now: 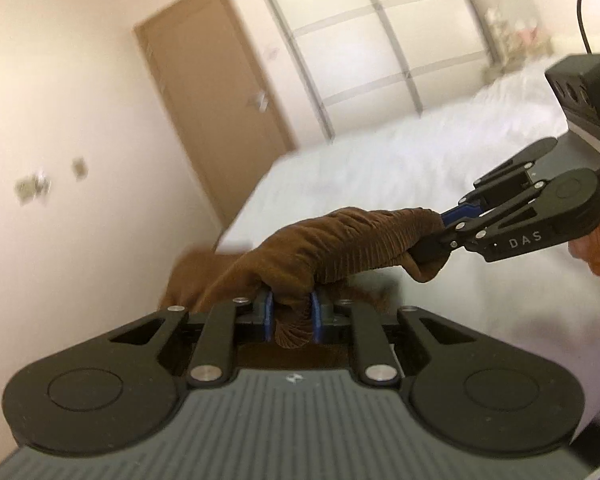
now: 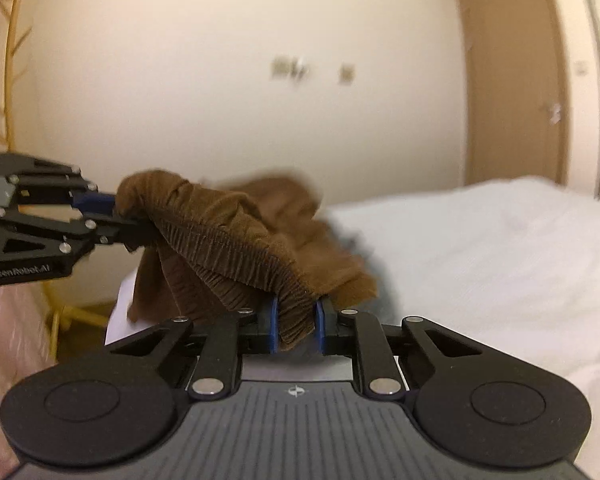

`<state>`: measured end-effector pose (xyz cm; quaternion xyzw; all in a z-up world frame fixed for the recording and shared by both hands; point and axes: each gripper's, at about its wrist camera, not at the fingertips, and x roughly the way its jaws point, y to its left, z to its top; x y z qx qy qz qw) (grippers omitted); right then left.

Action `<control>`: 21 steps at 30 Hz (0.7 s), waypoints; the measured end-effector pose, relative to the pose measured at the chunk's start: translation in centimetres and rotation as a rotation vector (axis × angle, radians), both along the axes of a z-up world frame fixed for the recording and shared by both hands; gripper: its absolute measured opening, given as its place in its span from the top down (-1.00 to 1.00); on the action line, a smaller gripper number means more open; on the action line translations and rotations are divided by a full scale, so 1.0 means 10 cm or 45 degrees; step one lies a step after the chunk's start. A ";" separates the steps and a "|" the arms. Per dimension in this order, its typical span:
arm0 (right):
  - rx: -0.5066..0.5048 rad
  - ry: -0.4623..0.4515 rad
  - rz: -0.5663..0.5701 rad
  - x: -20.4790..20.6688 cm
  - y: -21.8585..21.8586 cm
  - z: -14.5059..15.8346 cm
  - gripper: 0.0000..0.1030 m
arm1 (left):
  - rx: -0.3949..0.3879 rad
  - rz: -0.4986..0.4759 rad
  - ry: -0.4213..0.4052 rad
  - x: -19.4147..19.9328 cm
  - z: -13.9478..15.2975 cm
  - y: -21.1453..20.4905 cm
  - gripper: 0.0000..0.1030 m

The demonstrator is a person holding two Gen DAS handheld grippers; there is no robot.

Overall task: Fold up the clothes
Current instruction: 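Grasp the brown shorts waistband with the left tool while the right tool grasps it too, then lift the shorts by the waistband with both tools and shake them out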

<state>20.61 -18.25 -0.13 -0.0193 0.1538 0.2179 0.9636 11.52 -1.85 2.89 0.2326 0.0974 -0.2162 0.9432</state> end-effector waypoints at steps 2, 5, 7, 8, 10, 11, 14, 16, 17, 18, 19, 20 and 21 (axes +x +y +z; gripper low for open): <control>0.010 -0.058 -0.060 -0.27 -0.24 0.22 0.69 | -0.024 -0.093 -0.060 -0.13 0.21 -0.18 0.72; -0.005 -0.146 -0.180 -0.81 -0.61 0.51 0.69 | -0.092 -0.254 -0.129 -0.40 0.50 -0.49 0.72; -0.019 -0.186 -0.274 -1.25 -0.87 0.70 0.69 | -0.143 -0.366 -0.155 -0.59 0.65 -0.70 0.72; -0.029 -0.199 -0.320 -1.49 -0.99 0.79 0.69 | -0.173 -0.429 -0.157 -0.71 0.71 -0.80 0.72; -0.045 -0.229 -0.406 -1.96 -1.22 0.96 0.69 | -0.247 -0.560 -0.135 -0.95 0.82 -1.01 0.72; -0.053 -0.246 -0.443 -2.20 -1.31 1.04 0.69 | -0.295 -0.628 -0.107 -1.05 0.87 -1.10 0.72; -0.075 -0.316 -0.542 -2.88 -1.54 1.30 0.70 | -0.429 -0.824 0.010 -1.28 1.02 -1.38 0.71; -0.099 -0.350 -0.609 -3.22 -1.64 1.39 0.70 | -0.487 -0.934 0.097 -1.35 1.08 -1.59 0.71; -0.101 -0.353 -0.648 -3.32 -1.70 1.40 0.70 | -0.503 -0.981 0.140 -1.36 1.10 -1.71 0.70; -0.100 -0.345 -0.689 -3.36 -1.78 1.39 0.69 | -0.518 -1.027 0.183 -1.37 1.11 -1.83 0.70; -0.097 -0.324 -0.731 -3.35 -1.86 1.36 0.68 | -0.513 -1.046 0.225 -1.33 1.09 -1.96 0.69; -0.088 -0.298 -0.772 -3.32 -1.96 1.32 0.67 | -0.494 -1.054 0.266 -1.29 1.05 -2.12 0.68; -0.069 -0.256 -0.810 -3.24 -2.07 1.24 0.66 | -0.469 -1.052 0.312 -1.21 0.98 -2.28 0.61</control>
